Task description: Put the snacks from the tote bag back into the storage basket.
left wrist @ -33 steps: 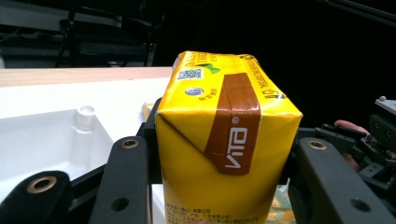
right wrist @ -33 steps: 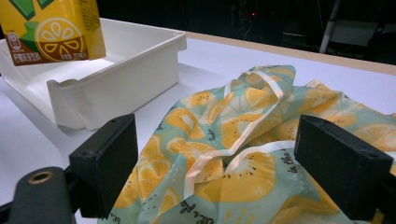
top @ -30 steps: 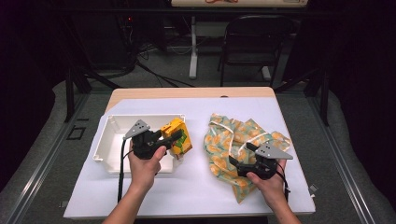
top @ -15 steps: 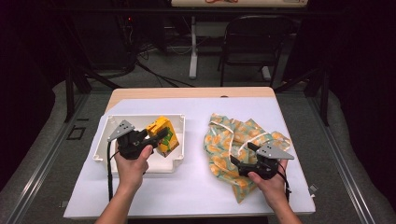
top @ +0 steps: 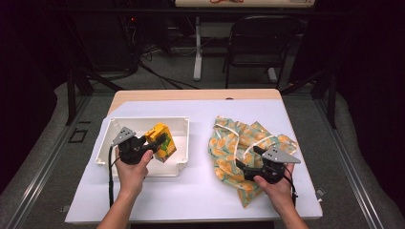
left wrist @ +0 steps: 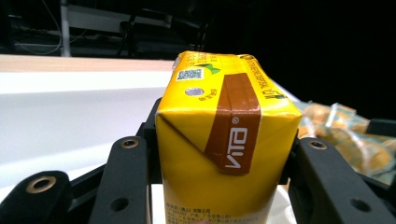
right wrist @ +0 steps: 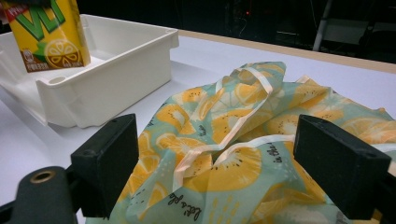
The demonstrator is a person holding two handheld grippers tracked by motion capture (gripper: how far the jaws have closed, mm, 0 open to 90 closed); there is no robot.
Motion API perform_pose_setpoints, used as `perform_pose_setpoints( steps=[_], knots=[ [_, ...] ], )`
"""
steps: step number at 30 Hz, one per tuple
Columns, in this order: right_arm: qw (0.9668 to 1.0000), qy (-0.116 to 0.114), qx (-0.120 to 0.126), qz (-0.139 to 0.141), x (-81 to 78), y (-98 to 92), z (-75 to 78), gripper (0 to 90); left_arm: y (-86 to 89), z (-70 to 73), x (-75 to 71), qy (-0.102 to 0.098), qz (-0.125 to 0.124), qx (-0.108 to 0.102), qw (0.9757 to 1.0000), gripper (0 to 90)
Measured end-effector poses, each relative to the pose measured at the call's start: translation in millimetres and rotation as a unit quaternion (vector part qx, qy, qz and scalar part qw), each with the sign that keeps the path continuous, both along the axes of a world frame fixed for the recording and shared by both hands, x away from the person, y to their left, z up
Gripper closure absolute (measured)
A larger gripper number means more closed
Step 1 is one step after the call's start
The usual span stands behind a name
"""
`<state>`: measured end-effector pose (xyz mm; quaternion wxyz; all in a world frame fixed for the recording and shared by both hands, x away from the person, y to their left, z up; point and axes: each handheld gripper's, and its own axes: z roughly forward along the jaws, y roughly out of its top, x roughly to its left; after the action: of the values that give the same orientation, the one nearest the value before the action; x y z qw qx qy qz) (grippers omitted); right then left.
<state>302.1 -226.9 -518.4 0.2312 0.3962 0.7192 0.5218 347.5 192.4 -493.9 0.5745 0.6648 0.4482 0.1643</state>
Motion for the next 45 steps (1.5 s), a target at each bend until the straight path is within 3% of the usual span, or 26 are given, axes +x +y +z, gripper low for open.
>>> perform_pose_setpoints(
  steps=[5, 13, 18, 21, 31, 36, 43, 45],
  knots=[
    [1.0000, 0.002, -0.002, -0.002, 0.6, -0.5, -1.2, 13.4, -3.4, -12.3, 4.7, -0.003, 0.004, 0.023, 0.9997, 55.6],
    [1.0000, 0.003, -0.004, -0.002, 1.1, -0.7, -2.3, 13.4, -6.0, -25.9, 10.6, -0.002, 0.012, 0.040, 0.9991, 55.4],
    [1.0000, 0.005, -0.005, -0.002, 1.0, -1.2, -2.6, 13.4, -6.7, -27.7, 14.3, -0.007, 0.015, 0.045, 0.9989, 55.4],
    [1.0000, 0.005, -0.005, -0.002, 1.2, -0.9, -3.2, 13.4, -7.8, -28.5, 17.7, -0.010, 0.018, 0.059, 0.9981, 55.3],
    [1.0000, 0.006, -0.005, -0.006, 1.5, -1.5, -3.9, 13.6, -12.0, -31.8, 33.7, -0.013, 0.022, 0.066, 0.9975, 55.2],
    [0.9999, 0.006, -0.005, -0.006, 1.6, -1.5, -4.0, 13.6, -12.4, -33.9, 38.8, -0.023, 0.039, 0.074, 0.9963, 55.0],
    [1.0000, 0.005, -0.004, -0.006, 1.7, -2.4, -4.0, 13.6, -13.1, -40.6, 44.2, -0.008, 0.036, 0.091, 0.9952, 54.6],
    [1.0000, 0.006, -0.004, -0.006, 1.6, -2.3, -4.1, 13.7, -14.6, -41.4, 43.6, -0.015, 0.033, 0.095, 0.9948, 54.4]
  ],
)
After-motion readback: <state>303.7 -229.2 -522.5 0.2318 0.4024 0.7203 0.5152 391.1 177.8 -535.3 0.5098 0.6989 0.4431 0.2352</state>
